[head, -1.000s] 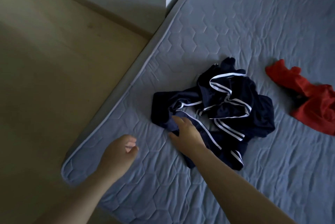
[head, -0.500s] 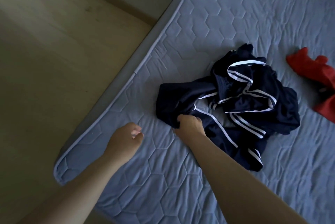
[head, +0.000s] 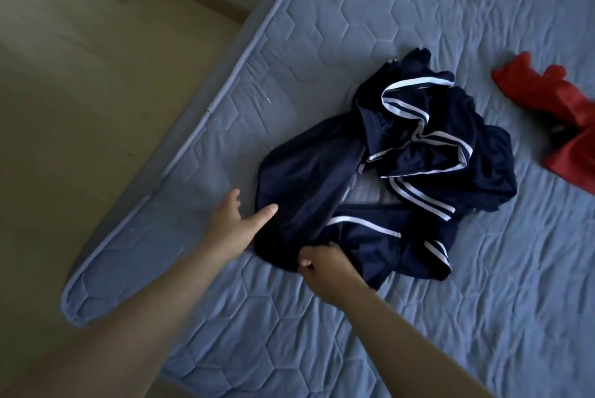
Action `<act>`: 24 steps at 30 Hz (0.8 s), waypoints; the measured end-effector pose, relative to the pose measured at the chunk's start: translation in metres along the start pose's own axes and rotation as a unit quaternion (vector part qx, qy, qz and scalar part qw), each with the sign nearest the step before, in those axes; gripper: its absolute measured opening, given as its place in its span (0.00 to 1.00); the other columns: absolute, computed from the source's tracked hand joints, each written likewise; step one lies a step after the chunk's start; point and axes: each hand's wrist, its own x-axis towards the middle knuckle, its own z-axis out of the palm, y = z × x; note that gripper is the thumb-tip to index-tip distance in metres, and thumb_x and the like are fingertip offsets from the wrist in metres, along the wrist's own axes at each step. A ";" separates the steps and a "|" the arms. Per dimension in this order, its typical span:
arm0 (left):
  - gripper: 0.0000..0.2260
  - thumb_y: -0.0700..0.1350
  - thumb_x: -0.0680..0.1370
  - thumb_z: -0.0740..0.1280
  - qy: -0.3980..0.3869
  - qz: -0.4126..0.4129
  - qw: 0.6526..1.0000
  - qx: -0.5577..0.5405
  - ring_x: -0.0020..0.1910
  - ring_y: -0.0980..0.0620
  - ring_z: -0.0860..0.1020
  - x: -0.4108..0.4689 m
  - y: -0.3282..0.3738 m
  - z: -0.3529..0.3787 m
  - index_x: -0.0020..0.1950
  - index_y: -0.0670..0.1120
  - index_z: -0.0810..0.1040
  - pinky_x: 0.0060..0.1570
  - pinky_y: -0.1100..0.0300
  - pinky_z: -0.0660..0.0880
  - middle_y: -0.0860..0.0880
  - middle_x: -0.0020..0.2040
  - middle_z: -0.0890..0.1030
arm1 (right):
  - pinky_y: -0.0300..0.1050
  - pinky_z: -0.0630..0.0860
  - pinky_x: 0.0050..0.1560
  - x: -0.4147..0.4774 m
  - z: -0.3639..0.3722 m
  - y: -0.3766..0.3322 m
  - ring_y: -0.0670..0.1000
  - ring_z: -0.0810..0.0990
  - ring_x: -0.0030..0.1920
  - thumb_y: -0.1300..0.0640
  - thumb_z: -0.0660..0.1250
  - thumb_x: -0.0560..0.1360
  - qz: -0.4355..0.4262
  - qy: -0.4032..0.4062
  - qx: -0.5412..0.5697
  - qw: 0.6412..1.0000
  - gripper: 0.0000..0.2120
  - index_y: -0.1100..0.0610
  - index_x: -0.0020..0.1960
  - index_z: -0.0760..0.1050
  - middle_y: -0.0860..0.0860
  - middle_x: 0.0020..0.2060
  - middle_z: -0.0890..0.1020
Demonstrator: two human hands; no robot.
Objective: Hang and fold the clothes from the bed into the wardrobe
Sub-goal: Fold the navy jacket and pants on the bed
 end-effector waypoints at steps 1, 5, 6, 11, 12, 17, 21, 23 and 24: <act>0.42 0.61 0.69 0.72 -0.001 -0.017 1.000 -0.016 0.69 0.47 0.68 0.000 -0.001 0.005 0.76 0.46 0.58 0.66 0.58 0.66 0.45 0.72 0.68 | 0.43 0.57 0.69 -0.011 0.010 0.001 0.55 0.77 0.57 0.56 0.60 0.77 -0.011 -0.018 0.010 1.000 0.08 0.55 0.51 0.76 0.54 0.52 0.82; 0.48 0.62 0.67 0.74 -0.038 -0.054 0.997 -0.044 0.69 0.47 0.69 0.001 -0.001 0.031 0.78 0.46 0.53 0.61 0.62 0.64 0.44 0.71 0.69 | 0.40 0.60 0.68 -0.039 0.036 0.007 0.54 0.77 0.52 0.57 0.62 0.76 -0.010 -0.027 0.089 0.996 0.06 0.55 0.49 0.77 0.54 0.48 0.82; 0.48 0.61 0.67 0.74 -0.044 -0.050 0.997 -0.037 0.68 0.47 0.71 0.002 0.000 0.038 0.77 0.45 0.54 0.61 0.61 0.65 0.44 0.70 0.71 | 0.37 0.63 0.64 -0.042 0.037 0.009 0.53 0.77 0.51 0.57 0.62 0.76 -0.002 -0.019 0.115 0.993 0.07 0.55 0.50 0.78 0.53 0.48 0.83; 0.17 0.44 0.73 0.73 -0.023 0.038 0.999 -0.029 0.54 0.44 0.79 0.001 0.010 0.060 0.59 0.40 0.77 0.55 0.51 0.75 0.43 0.53 0.82 | 0.41 0.74 0.44 -0.034 0.017 0.029 0.49 0.80 0.42 0.55 0.66 0.74 0.134 0.099 0.270 0.948 0.07 0.57 0.46 0.81 0.51 0.39 0.84; 0.12 0.42 0.74 0.71 -0.027 0.058 0.998 -0.027 0.52 0.44 0.80 -0.002 0.012 0.061 0.56 0.40 0.78 0.54 0.52 0.76 0.44 0.50 0.82 | 0.42 0.73 0.44 -0.027 0.009 0.035 0.50 0.80 0.42 0.52 0.66 0.75 0.187 0.148 0.303 0.923 0.09 0.57 0.48 0.80 0.50 0.38 0.83; 0.03 0.39 0.77 0.66 -0.028 0.131 0.989 -0.059 0.41 0.53 0.78 -0.042 0.014 0.046 0.46 0.46 0.78 0.40 0.67 0.73 0.49 0.41 0.81 | 0.52 0.76 0.60 0.012 -0.047 0.043 0.51 0.79 0.54 0.41 0.70 0.71 0.257 0.150 0.501 0.813 0.33 0.55 0.69 0.66 0.42 0.47 0.78; 0.06 0.42 0.79 0.65 -0.067 0.194 0.979 -0.013 0.37 0.61 0.77 -0.076 0.019 0.019 0.45 0.52 0.77 0.35 0.71 0.69 0.55 0.37 0.80 | 0.43 0.74 0.41 0.030 -0.083 0.027 0.48 0.82 0.37 0.49 0.70 0.74 0.241 0.116 0.655 0.707 0.12 0.57 0.48 0.75 0.50 0.37 0.82; 0.11 0.42 0.79 0.64 -0.058 0.199 0.978 0.005 0.33 0.61 0.75 -0.083 0.029 0.004 0.39 0.55 0.74 0.33 0.70 0.67 0.56 0.33 0.76 | 0.40 0.72 0.34 0.023 -0.098 0.018 0.45 0.75 0.25 0.57 0.68 0.76 0.238 0.128 0.681 0.681 0.08 0.55 0.38 0.74 0.48 0.25 0.75; 0.12 0.42 0.79 0.64 -0.054 0.200 0.978 0.006 0.31 0.61 0.74 -0.088 0.037 -0.003 0.38 0.54 0.73 0.32 0.70 0.67 0.56 0.31 0.75 | 0.40 0.71 0.32 0.017 -0.103 0.015 0.46 0.73 0.24 0.59 0.68 0.75 0.240 0.131 0.676 0.685 0.09 0.55 0.37 0.74 0.48 0.24 0.73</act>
